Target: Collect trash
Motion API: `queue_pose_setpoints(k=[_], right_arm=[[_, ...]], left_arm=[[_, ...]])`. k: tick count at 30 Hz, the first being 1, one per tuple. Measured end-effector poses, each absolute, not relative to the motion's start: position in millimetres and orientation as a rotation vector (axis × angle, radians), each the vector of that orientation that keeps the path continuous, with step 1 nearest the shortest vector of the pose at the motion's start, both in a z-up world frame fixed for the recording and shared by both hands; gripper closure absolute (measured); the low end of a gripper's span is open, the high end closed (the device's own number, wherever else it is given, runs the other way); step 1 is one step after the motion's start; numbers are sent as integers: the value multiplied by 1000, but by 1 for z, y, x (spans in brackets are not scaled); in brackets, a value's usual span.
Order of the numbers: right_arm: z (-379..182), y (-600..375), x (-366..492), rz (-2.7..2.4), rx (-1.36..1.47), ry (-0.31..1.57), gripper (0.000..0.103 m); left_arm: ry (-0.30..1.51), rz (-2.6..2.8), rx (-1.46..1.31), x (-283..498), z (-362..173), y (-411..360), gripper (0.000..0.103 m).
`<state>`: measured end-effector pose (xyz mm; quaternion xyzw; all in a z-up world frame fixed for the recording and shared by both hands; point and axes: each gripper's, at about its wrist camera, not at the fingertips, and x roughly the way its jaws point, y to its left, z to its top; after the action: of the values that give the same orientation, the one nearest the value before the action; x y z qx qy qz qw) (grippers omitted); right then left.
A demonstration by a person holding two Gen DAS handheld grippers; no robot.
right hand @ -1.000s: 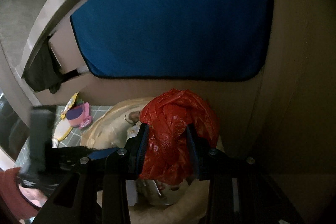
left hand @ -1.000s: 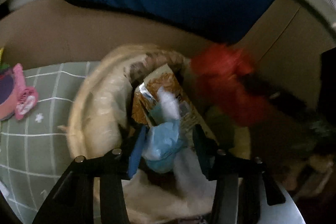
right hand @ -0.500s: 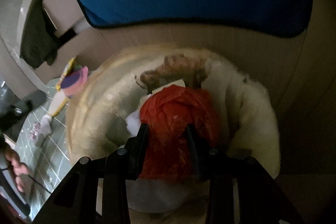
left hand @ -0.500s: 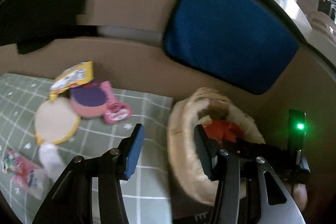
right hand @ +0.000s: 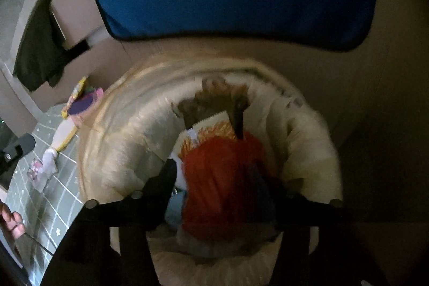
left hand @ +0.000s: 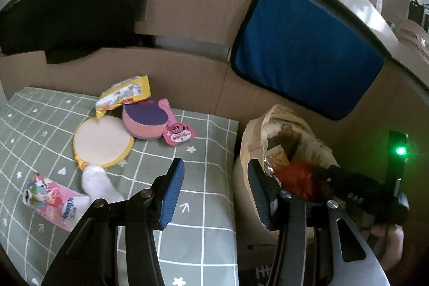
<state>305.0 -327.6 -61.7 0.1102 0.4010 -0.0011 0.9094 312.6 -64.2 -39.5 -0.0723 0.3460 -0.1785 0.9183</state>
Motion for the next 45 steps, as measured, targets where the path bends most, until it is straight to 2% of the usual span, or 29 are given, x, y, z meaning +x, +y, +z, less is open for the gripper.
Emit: queue_pose_setpoints(k=[4,17,24,35,36,38,42,45], right_arm=[[-39,-323,297,6,229,784,40],[22,-229,292,174,73,669,43],[9,-157,343,331,49,707,46],[-44,-81,484,342,169,825,46],[-49,-78,493,331,170,838,48],[-66,-74,511,317,176,882,59],[-73,-72,513,372,198,900,69],[-70,-69,498,417,179,916,72]], left_arm=[[689,-350,-168,302,-33,-49,53],[663,-143,-297,292,-37,70,53],[699,-77,-360,305,-55,125,53],[766,-102,-400,343,-81,168,53],[770,-102,-406,345,-82,170,53],[779,-96,-423,349,-87,177,53],[790,-92,-450,357,-94,186,53],[791,-94,-453,361,-96,185,53]])
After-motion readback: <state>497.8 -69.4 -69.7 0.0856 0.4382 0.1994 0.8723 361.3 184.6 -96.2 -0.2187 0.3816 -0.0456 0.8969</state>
